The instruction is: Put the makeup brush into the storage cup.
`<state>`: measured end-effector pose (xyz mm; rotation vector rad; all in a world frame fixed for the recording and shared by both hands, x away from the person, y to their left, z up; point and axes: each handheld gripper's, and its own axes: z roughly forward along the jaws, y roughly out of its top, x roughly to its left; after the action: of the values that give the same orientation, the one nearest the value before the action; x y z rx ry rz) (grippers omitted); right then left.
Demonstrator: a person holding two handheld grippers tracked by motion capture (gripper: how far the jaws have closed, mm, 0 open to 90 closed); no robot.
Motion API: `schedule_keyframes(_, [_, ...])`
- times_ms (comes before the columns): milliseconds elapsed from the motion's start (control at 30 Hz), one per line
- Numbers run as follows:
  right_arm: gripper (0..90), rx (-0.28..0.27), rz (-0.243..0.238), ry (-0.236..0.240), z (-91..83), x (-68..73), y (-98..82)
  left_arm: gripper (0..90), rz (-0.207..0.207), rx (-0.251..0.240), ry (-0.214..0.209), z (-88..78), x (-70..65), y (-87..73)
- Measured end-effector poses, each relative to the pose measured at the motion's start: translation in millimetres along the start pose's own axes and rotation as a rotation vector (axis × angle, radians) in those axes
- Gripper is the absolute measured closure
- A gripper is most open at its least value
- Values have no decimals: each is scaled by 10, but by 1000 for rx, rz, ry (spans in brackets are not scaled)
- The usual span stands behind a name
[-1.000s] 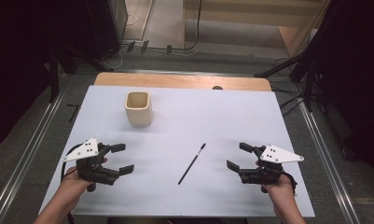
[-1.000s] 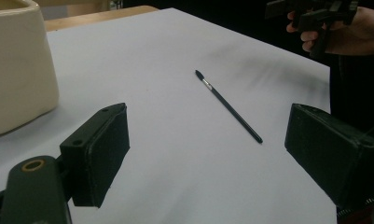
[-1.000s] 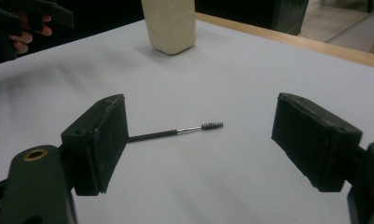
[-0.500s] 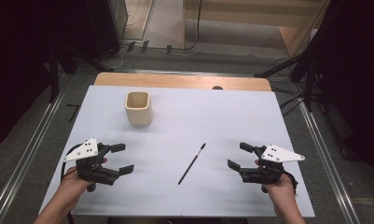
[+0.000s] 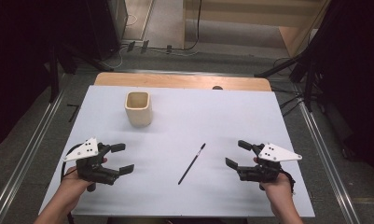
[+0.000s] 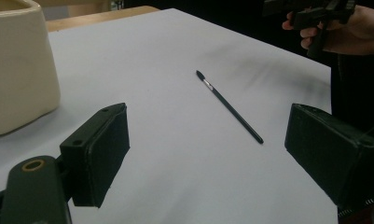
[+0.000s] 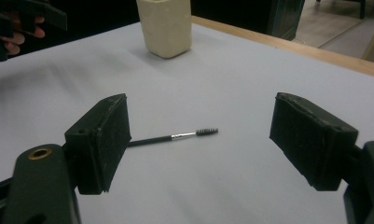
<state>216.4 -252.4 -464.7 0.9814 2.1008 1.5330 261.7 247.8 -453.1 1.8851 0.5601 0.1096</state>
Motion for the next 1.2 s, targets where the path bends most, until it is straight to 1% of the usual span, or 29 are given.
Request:
schedule_keyframes(33, [211,-2,-10,2,10,1,4,139,1,1,0,2,1,-1])
schedule_keyframes(100, [210,13,-34,0,34,13,14,139,0,8,2,2,5,0])
schedule_keyframes(133, [210,20,-37,1,44,16,15,139,0,10,4,3,6,1])
schedule_keyframes(333, [207,12,-35,6,91,14,35,139,0,5,0,9,5,-2])
schedule_keyframes(467, [196,28,-25,6,114,13,46,139,1,5,-2,14,2,-3])
schedule_keyframes(567, [196,22,-30,2,139,11,56,139,0,4,-2,14,3,-3])
schedule_keyframes(633, [197,24,-26,3,166,11,65,139,0,5,-1,13,2,-4])
schedule_keyframes(800, [196,31,-42,9,236,4,87,139,4,8,-1,5,2,-2])
schedule_keyframes(933, [196,32,-45,19,283,11,96,139,3,7,-1,7,1,-1])
schedule_keyframes(1200, [197,26,-34,21,390,20,109,139,5,7,-2,9,0,0])
